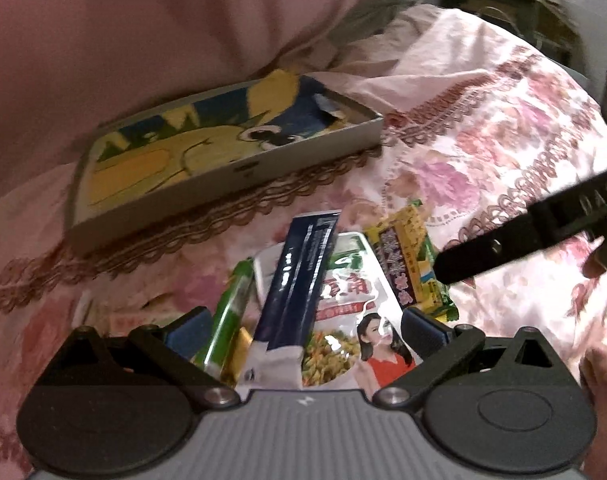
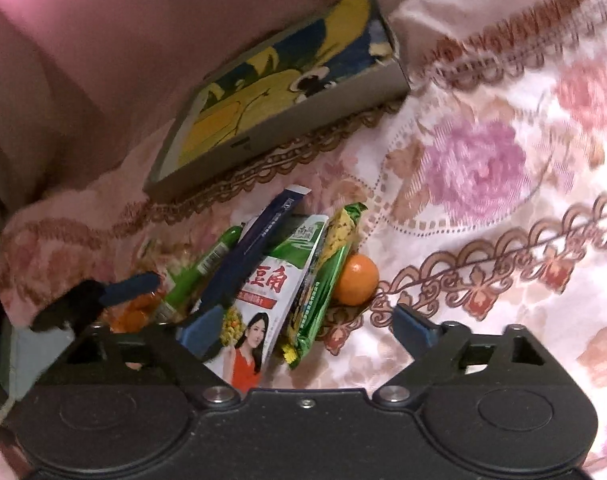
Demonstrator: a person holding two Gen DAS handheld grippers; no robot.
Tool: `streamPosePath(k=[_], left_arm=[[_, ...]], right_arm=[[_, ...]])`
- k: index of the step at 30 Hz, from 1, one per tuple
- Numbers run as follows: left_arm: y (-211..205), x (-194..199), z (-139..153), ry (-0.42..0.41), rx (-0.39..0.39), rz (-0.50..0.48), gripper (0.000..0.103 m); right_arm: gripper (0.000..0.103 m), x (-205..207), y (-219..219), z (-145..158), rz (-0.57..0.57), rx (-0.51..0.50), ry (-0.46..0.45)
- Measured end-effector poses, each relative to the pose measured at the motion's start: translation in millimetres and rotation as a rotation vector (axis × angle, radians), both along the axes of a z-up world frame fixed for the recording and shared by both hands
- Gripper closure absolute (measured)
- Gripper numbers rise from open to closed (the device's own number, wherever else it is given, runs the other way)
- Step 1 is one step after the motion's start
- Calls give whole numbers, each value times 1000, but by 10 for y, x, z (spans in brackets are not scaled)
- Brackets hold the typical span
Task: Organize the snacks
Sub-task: 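Lower the left tool onto the dark blue stick pack while the right tool lowers onto the green bar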
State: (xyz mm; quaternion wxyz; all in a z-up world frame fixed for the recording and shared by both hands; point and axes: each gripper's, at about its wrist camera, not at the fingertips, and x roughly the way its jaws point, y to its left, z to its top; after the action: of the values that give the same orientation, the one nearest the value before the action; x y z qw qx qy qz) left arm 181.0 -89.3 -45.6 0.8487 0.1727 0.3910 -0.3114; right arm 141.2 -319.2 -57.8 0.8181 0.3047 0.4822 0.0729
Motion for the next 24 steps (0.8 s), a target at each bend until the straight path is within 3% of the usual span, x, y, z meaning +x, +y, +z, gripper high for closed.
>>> streamPosePath(k=[4,9,11,14,24], left_arm=[[10,75,-29,13,-32,-39,2],[43,203,-57,54,-84,-33,10],[58,248,-74,73,-108,-31,14],[58,290,-106,88,-112,-25,21],[73,449,-257,150,-67,62,47]], right_arm=[[22,40,-32,-72,-29,61,26],[37,68,24,-97,-15,55,40],[50,92,49,-117,-5,57,45],[62,130,102,-152,8,43,51],[77,175,185,-183,19,-6,61]])
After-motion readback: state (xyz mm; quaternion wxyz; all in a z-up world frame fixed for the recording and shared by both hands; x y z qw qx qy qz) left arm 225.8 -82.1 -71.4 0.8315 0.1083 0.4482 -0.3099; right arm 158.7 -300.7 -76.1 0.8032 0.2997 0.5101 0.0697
